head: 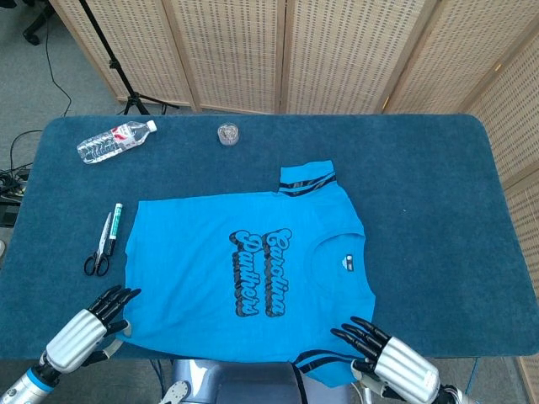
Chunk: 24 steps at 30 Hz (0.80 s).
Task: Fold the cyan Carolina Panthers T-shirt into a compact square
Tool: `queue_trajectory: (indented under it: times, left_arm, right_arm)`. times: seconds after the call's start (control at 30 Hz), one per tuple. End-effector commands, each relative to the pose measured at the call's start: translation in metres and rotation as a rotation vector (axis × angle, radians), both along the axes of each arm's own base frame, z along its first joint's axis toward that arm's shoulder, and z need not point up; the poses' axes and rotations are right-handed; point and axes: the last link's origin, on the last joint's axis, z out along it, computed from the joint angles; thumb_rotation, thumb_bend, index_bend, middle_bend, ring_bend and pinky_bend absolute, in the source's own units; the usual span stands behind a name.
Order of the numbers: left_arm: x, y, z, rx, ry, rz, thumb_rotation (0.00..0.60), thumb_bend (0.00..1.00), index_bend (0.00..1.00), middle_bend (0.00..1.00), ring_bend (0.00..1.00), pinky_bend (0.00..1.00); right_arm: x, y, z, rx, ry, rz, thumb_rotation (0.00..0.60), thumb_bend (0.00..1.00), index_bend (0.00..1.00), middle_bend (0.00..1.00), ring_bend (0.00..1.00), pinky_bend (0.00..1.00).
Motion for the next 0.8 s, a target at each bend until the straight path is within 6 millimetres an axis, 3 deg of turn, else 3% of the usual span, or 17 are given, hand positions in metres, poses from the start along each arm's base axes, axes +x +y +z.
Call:
queue_trajectory:
  times: [0.03, 0.53, 0.8]
  left_arm:
    - [0.008, 0.018, 0.006, 0.043, 0.003, 0.006, 0.600, 0.54, 0.77, 0.00, 0.00, 0.00]
    - [0.047, 0.099, 0.025, 0.225, 0.037, 0.071, 0.600, 0.54, 0.77, 0.00, 0.00, 0.00]
    - [0.062, 0.131, 0.026, 0.256, 0.071, 0.116, 0.600, 0.54, 0.78, 0.00, 0.00, 0.00]
  right_arm:
    - [0.006, -0.021, 0.010, -0.039, -0.040, -0.046, 0.600, 0.52, 0.67, 0.03, 0.00, 0.00]
    - [0.029, -0.103, 0.045, -0.079, -0.156, -0.235, 0.600, 0.52, 0.67, 0.03, 0.00, 0.00]
    - [0.040, -0.146, 0.051, -0.111, -0.161, -0.307, 0.600, 0.52, 0.67, 0.03, 0.00, 0.00]
